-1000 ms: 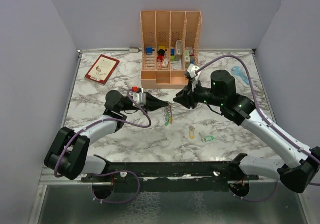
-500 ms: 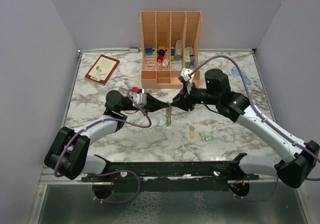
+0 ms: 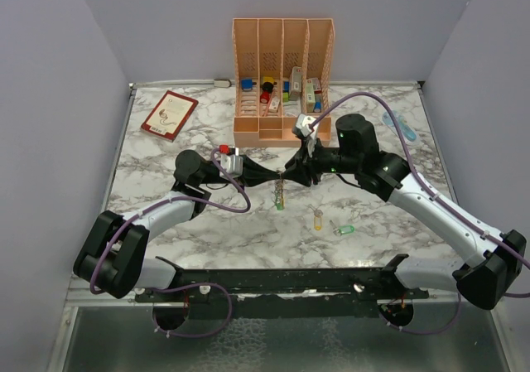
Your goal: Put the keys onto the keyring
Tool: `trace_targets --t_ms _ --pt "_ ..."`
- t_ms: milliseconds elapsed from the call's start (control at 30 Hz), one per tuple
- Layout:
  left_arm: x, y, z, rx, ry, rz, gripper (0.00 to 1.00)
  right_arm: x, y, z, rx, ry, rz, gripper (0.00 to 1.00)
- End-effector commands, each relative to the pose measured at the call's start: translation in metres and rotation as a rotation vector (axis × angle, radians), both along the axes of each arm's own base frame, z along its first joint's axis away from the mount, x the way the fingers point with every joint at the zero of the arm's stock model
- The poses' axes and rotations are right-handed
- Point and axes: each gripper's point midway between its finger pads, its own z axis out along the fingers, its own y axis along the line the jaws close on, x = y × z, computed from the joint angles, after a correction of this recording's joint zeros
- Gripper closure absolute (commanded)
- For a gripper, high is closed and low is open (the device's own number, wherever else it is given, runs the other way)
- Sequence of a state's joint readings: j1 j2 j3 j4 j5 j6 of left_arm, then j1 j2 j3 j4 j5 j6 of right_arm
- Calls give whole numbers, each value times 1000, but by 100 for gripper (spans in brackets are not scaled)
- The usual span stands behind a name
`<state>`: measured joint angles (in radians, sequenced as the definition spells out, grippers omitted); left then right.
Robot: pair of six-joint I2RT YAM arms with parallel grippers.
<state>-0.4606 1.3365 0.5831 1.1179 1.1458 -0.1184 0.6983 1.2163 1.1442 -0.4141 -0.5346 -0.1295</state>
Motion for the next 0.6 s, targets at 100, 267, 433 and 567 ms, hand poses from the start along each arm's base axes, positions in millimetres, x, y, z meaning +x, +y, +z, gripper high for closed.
trace_targets --t_ms 100,267,433,567 --pt "-9 -1 9 -9 -37 -44 100 2 3 8 8 -17 21 69" --pt "-10 0 10 -9 -34 -49 100 3 5 5 4 -13 24 69" --pt "-11 0 11 -9 -32 -53 100 4 5 4 0 -11 23 75" --pt "-11 0 11 -9 -34 -52 100 5 5 3 -5 -9 17 87"
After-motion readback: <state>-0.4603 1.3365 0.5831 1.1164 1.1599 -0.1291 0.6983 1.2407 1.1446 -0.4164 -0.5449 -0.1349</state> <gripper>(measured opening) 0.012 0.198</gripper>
